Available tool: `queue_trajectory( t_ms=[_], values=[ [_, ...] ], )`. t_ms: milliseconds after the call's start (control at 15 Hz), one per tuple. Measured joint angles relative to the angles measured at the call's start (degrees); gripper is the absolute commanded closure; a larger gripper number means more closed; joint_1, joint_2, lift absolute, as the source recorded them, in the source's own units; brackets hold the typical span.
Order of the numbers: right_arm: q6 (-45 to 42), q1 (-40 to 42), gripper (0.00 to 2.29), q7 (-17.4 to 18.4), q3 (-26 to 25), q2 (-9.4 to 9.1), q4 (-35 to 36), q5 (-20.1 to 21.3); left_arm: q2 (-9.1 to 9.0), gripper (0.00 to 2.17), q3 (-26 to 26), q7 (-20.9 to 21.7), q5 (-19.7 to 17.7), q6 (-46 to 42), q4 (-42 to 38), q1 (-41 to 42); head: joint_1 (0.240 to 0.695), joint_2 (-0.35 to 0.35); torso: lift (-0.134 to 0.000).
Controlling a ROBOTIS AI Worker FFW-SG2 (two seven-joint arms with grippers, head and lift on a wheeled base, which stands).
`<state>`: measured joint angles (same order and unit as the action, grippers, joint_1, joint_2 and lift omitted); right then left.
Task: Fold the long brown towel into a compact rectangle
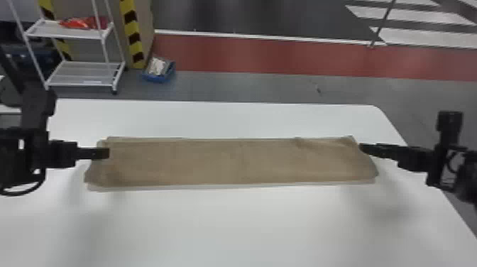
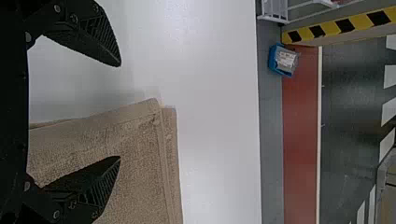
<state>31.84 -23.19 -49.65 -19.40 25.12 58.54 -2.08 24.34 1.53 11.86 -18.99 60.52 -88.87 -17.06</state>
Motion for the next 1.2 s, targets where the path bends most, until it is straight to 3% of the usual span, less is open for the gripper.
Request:
queue_trajectory(
  t_ms=[1200],
  values=[
    [-0.1,0.0,0.29,1.7,-0.1,-1.21,0.3,0.0,0.07,0.21,0.3,0.3,-0.2,-0.6,0.6,-0.4,0.695,-0.113,-0.123]
  ],
)
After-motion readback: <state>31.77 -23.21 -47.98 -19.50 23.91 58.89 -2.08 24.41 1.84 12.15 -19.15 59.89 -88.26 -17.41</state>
